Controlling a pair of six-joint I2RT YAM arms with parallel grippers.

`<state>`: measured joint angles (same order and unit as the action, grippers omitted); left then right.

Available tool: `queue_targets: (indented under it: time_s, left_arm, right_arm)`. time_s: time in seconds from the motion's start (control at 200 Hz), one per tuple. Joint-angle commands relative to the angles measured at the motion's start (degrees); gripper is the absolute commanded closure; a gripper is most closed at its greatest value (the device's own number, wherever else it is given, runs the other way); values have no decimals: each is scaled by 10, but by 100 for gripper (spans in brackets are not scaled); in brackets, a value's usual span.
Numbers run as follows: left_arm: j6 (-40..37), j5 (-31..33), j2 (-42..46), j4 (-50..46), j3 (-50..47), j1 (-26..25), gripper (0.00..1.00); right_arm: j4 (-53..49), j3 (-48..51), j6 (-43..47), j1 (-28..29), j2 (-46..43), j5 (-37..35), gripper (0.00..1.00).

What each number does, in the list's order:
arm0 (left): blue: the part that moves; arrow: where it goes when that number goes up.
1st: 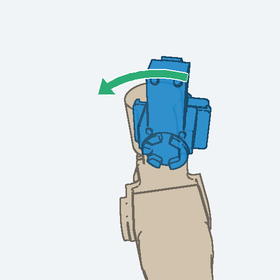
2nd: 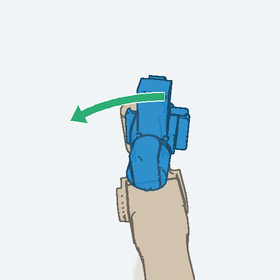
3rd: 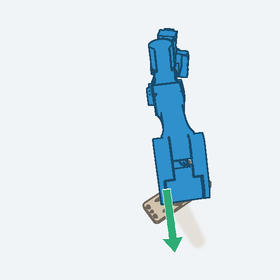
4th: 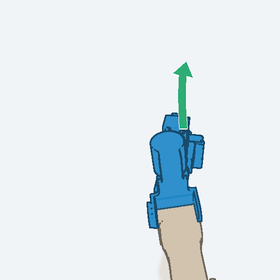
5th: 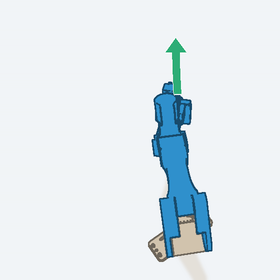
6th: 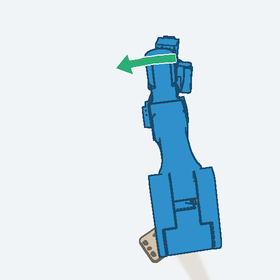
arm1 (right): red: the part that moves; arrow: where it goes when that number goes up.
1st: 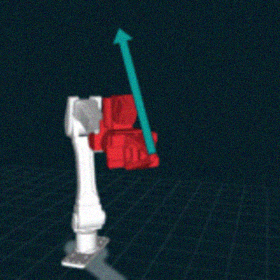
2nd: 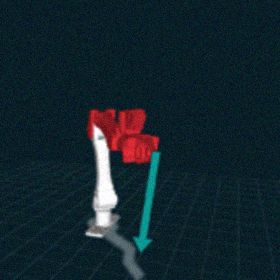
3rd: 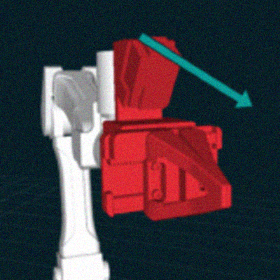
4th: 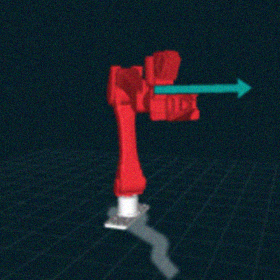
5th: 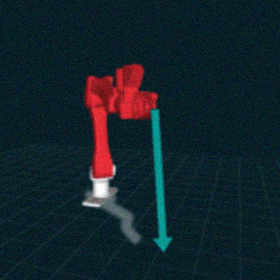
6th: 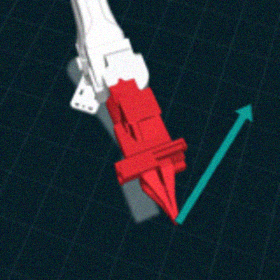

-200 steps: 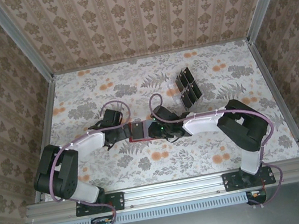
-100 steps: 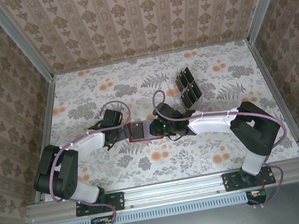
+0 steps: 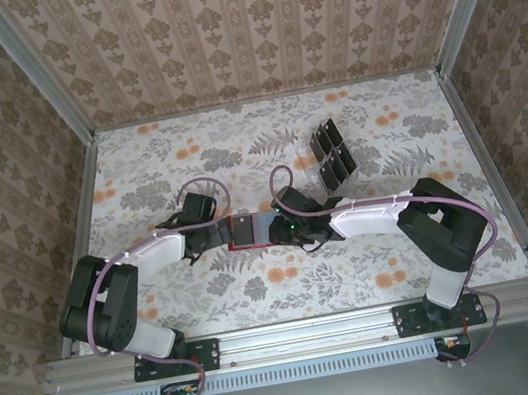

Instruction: Put the credit cards into the card holder

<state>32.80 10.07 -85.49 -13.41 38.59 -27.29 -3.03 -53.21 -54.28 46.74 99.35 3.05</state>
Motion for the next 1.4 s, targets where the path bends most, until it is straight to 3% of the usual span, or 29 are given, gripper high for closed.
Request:
queue_targets:
  time_s: [0.0,0.71,1.395]
  left_arm:
    - [14,-47,-7,-4,-19,-1,0]
    - [14,-46,-9,-2,-21,-1,0]
    - [14,-49,-13,1,-21,1,0]
  right_arm:
    - [-7,9,-12,-2,12,-15,71]
    - [-5,-11,-3,-3,36,-7,71]
    - [-9,-27,2,0,32,2,77]
